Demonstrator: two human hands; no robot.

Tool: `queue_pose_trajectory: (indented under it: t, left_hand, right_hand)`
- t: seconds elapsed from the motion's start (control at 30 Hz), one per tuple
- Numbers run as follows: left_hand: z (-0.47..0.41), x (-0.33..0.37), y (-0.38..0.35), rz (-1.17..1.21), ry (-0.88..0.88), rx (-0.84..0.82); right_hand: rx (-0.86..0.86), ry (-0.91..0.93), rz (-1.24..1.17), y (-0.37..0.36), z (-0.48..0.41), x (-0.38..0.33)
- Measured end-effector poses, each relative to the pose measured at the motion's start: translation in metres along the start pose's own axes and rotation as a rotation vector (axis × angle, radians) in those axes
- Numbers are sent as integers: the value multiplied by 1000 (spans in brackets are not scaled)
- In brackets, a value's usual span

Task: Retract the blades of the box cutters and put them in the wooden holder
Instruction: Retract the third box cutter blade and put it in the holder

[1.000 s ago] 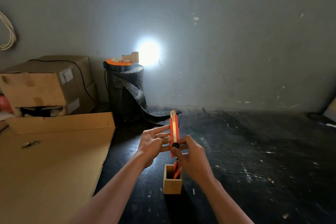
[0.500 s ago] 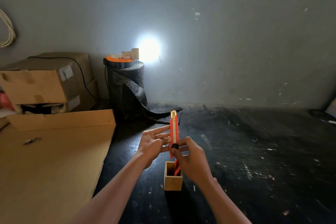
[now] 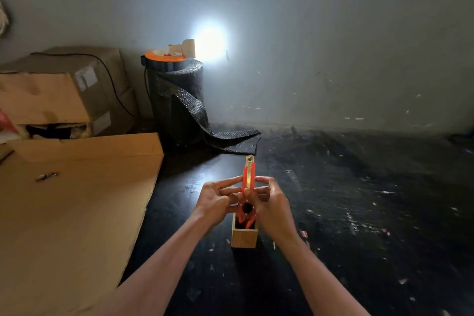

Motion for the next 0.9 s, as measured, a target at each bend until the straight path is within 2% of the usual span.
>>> queue_pose_trajectory:
  t: [0.13,0.2,0.37,0.47,0.63,0.9]
  left_hand:
    - [-10,-24,-2,-9,33,-7]
    - [-18,-36,0,-57,22,41]
    - [-33,-81,13,-454,19,312]
    - [-34,-110,11,-615,74,303]
    - [-40,-142,8,-640,119,274]
    - [-44,-157,8,-593,124,296]
  right_hand:
    - [-13,18,26,4,-26,12]
    - [-33,8,84,3,-38,22]
    - [-86,-44,203,-6,-60,56]
    - [-101,-64,276,-15,-72,74]
    - [-195,-81,387,-36,-88,99]
    - [-225,-91,552,-55,-96,108]
Point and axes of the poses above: each hand's wrist, its own z-axis away from the middle knuckle, its own y-axis out of the back of the hand, x = y × z, the point moved 4 cm from there along -z, towards the middle knuckle, and after that the axes turned 5 degrees about x, right-handed, at the moved point
